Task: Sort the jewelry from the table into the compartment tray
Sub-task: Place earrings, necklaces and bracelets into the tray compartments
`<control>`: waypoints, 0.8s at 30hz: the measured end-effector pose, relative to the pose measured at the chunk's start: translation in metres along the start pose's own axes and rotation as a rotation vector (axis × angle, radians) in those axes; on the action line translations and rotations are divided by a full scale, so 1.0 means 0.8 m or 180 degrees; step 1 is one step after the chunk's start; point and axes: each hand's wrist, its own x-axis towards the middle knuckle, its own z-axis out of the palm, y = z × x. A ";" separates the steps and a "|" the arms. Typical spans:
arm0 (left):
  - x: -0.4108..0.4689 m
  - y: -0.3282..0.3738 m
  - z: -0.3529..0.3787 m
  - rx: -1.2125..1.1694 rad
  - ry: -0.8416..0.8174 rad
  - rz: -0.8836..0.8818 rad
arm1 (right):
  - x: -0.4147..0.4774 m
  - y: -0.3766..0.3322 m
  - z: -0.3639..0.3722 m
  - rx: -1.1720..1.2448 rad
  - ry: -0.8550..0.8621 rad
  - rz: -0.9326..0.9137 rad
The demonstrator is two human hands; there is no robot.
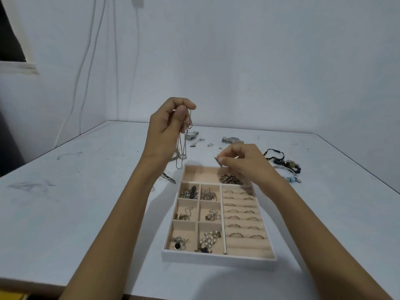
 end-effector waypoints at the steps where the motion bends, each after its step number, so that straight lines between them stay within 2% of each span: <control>1: -0.001 0.001 0.002 -0.0078 -0.0008 -0.0022 | -0.002 -0.002 -0.001 -0.0074 -0.0095 -0.0015; 13: -0.006 -0.007 -0.020 -0.0918 0.0422 -0.0425 | -0.023 -0.036 -0.008 -0.0935 -0.1316 -0.0393; 20: -0.006 -0.008 -0.023 -0.1001 0.0485 -0.0493 | -0.036 -0.045 0.038 -0.1110 -0.1618 -0.0778; 24: -0.007 -0.007 -0.023 -0.1021 0.0514 -0.0532 | -0.038 -0.039 0.057 -0.1338 -0.1613 -0.0893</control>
